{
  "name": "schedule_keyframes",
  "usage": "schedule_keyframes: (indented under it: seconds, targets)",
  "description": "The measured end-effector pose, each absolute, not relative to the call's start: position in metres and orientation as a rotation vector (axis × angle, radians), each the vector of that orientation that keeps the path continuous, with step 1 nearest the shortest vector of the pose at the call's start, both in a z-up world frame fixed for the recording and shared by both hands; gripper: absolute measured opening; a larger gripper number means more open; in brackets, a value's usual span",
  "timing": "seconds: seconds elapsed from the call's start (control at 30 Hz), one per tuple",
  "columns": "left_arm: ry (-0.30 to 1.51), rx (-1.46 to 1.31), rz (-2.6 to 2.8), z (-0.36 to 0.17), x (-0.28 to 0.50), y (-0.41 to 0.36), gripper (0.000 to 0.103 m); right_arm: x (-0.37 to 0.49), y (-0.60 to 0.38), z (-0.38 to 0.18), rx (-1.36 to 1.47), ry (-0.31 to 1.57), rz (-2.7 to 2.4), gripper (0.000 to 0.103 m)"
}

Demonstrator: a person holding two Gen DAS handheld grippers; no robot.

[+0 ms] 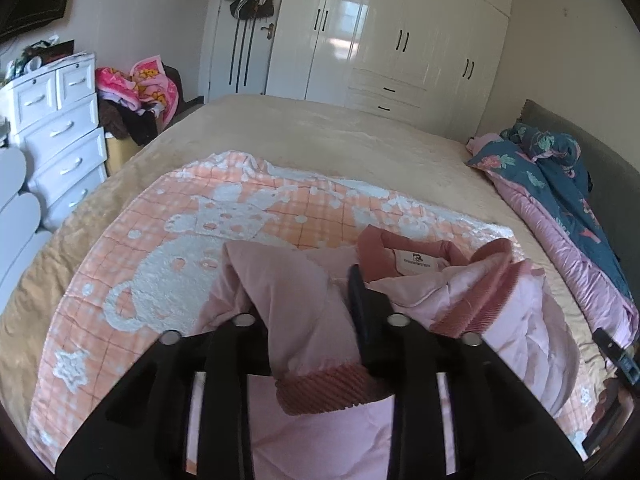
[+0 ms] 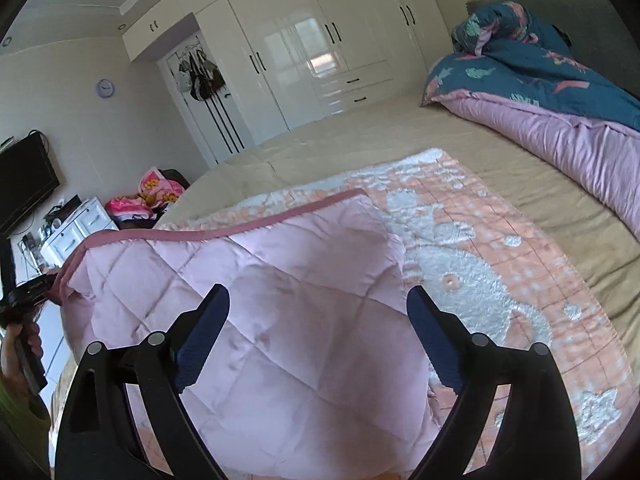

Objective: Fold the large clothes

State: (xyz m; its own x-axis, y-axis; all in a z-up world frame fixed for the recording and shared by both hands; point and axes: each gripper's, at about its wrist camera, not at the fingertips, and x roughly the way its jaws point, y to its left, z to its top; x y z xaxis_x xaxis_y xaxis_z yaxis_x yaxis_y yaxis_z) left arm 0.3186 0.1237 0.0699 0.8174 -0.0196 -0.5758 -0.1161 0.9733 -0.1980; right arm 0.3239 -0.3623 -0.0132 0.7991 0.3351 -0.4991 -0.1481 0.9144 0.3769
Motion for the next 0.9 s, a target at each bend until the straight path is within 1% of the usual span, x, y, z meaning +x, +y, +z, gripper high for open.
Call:
schedule_keyframes:
  seconds: [0.03, 0.07, 0.1, 0.13, 0.27, 0.33, 0.43, 0.53, 0.7, 0.9]
  targets:
    - [0.606, -0.238, 0.046, 0.070, 0.317, 0.122, 0.032, 0.324, -0.362, -0.014, 0.315, 0.596, 0.257, 0.090]
    - [0.599, -0.248, 0.029, 0.071, 0.314, 0.120, 0.048, 0.324, -0.362, -0.013, 0.307, 0.597, 0.250, 0.090]
    - [0.592, -0.254, 0.012, 0.072, 0.313, 0.119, 0.080, 0.325, -0.363, -0.014, 0.308, 0.601, 0.245, 0.090]
    - [0.580, -0.253, -0.002, 0.074, 0.310, 0.115, 0.089, 0.326, -0.365, -0.015, 0.312, 0.604, 0.243, 0.090]
    - [0.534, -0.140, 0.012, 0.085, 0.296, 0.095, 0.090, 0.331, -0.365, -0.020, 0.298, 0.640, 0.244, 0.093]
    - [0.517, -0.129, 0.024, 0.087, 0.288, 0.095, 0.094, 0.334, -0.362, -0.024, 0.262, 0.661, 0.236, 0.093]
    - [0.520, -0.154, 0.055, 0.078, 0.277, 0.107, 0.094, 0.340, -0.358, -0.031, 0.219, 0.694, 0.231, 0.093]
    - [0.565, -0.188, 0.095, 0.055, 0.272, 0.128, 0.094, 0.346, -0.354, -0.040, 0.188, 0.722, 0.223, 0.093]
    - [0.668, -0.266, 0.149, -0.003, 0.272, 0.170, 0.094, 0.353, -0.351, -0.056, 0.147, 0.765, 0.218, 0.093]
    - [0.792, -0.326, 0.011, -0.044, 0.286, 0.183, 0.094, 0.355, -0.348, -0.069, 0.105, 0.783, 0.244, 0.093]
